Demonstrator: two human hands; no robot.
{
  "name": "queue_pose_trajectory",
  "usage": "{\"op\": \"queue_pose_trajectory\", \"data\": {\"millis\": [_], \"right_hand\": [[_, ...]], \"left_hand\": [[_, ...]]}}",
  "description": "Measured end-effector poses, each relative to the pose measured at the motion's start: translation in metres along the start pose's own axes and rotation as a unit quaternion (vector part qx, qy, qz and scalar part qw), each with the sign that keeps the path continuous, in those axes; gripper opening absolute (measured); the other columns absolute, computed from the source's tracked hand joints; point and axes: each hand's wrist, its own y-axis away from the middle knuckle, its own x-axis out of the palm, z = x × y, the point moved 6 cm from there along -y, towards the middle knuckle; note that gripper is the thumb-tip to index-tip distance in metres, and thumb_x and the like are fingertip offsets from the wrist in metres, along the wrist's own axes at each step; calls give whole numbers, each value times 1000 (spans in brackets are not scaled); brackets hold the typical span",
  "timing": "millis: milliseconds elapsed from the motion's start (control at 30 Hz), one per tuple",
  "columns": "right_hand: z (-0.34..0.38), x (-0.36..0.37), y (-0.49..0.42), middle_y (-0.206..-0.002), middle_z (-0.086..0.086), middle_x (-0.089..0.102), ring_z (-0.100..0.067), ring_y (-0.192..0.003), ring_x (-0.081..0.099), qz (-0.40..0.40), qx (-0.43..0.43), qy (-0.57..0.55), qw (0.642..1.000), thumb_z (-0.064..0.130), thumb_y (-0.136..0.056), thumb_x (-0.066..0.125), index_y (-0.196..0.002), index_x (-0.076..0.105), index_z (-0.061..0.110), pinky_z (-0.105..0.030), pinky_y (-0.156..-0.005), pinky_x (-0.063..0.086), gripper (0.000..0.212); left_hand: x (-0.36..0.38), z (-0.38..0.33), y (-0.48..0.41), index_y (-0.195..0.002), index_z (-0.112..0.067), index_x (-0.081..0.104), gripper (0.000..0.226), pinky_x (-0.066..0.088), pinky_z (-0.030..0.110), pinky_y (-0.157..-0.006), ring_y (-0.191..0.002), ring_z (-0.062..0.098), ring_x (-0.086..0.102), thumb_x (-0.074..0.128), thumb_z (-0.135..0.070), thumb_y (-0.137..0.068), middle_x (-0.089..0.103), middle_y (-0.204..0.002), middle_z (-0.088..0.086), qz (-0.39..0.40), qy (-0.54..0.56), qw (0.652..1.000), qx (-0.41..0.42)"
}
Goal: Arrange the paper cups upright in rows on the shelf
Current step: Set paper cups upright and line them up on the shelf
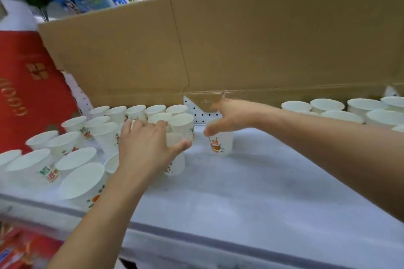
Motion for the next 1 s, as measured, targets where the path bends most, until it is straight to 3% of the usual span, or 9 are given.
{"op": "queue_pose_trajectory", "data": {"millis": [133,267,400,533,700,833,1000], "right_hand": [[1,7,-4,-131,-4,56,-23,-112,55,-7,27,-19,999,47,-77,74,-136,48,14,-32,-87,47,72],[3,3,2,-123,-4,60,-22,-103,58,-15,28,-25,999,46,-75,76,-131,53,13,-35,-87,51,70],[-7,-25,36,-120,1,62,-18,-101,59,-35,18,-11,999,47,-74,76,-130,55,17,-34,-85,52,67],[-44,-60,96,-109,12,63,-10,-94,62,11,49,44,998,44,-71,80,-125,54,31,-33,-82,54,61],[-107,-69,158,-106,18,61,-5,-96,61,95,114,55,987,32,-68,84,-126,53,33,-32,-88,53,66],[-127,-61,175,-112,20,57,-3,-105,56,103,114,21,988,22,-71,83,-129,52,32,-16,-85,46,66],[-135,-64,183,-117,22,49,-6,-115,48,75,112,36,990,38,-69,83,-131,47,38,-25,-94,42,73]], "left_hand": [[6,3,-11,-111,-27,64,71,25,38,-105,-113,23,51,39,-82,-75,68,-106,3,37,-18,999,28],[3,-3,-14,-113,-30,64,68,34,36,-92,-108,22,52,47,-81,-71,68,-107,-3,29,11,999,45],[-2,-29,-5,-119,-32,61,71,45,34,-82,-109,18,56,58,-79,-66,63,-117,-7,46,150,986,60],[-8,-79,1,-121,-33,57,69,42,32,-82,-111,16,54,63,-75,-66,56,-121,-8,83,237,961,113],[-12,-163,6,-120,-33,56,66,44,34,-85,-112,19,53,59,-76,-70,53,-122,-4,108,242,945,192],[-13,-213,12,-123,-29,55,73,39,32,-78,-115,24,52,51,-81,-73,52,-128,1,118,182,953,210],[-13,-217,14,-124,-28,56,81,44,35,-81,-115,24,53,35,-88,-73,55,-129,2,128,218,950,185]]}}
